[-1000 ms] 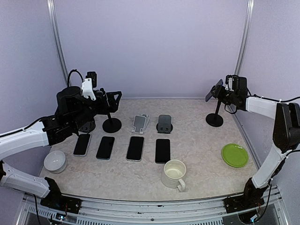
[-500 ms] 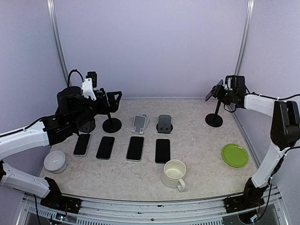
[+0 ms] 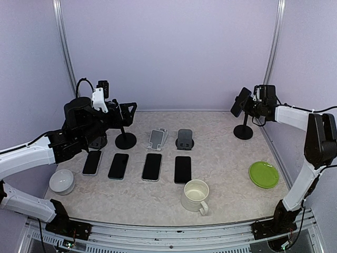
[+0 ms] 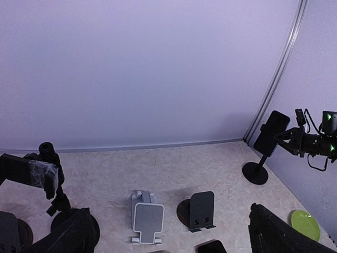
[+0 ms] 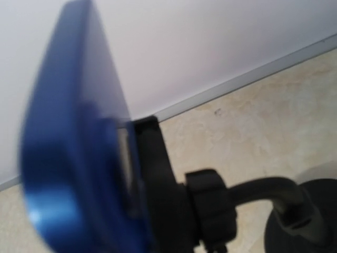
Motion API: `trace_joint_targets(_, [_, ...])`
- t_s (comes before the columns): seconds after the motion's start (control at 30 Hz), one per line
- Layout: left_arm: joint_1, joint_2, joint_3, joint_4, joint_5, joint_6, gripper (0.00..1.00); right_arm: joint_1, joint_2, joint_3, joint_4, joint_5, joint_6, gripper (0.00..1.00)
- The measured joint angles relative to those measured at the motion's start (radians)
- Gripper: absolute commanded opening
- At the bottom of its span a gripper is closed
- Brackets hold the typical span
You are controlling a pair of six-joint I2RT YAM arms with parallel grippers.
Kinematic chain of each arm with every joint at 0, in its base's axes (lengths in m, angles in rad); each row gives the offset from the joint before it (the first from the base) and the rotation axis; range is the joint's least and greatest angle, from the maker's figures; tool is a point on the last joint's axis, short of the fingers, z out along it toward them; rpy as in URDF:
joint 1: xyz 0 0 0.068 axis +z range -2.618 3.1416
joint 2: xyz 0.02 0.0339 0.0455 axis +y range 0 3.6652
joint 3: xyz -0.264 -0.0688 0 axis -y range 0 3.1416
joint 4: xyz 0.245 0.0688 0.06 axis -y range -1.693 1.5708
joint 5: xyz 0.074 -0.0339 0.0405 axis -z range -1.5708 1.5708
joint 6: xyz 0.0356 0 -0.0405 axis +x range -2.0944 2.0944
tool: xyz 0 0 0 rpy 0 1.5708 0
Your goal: Remove the phone from the phone stand
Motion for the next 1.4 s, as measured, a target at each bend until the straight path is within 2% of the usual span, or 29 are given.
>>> trace_joint_targets(0.4, [0.0,0.0,0.0,0.0,0.001,-0.003,0.99,-0.003,-0.04,-0.031,-0.032,-0.072,-0.006,0.02])
trace_joint_targets(0.7, [-0.005,0.03,0.013,-0.004,0.026,0.0,0.99,-0.003,-0.093,-0.098,-0.021,-0.23,-0.008,0.0])
trace_joint_targets(1.1, [-0.127,0.303,0.224,-0.039,0.104,0.024,0.99,0.018,-0.261,-0.296,0.051,-0.351,0.035,0.0])
trace_joint_targets(1.4, [-0.197,0.599,0.441,-0.094,0.226,0.031,0.99,0.127,-0.38,-0.407,0.074,-0.347,0.096,0.0])
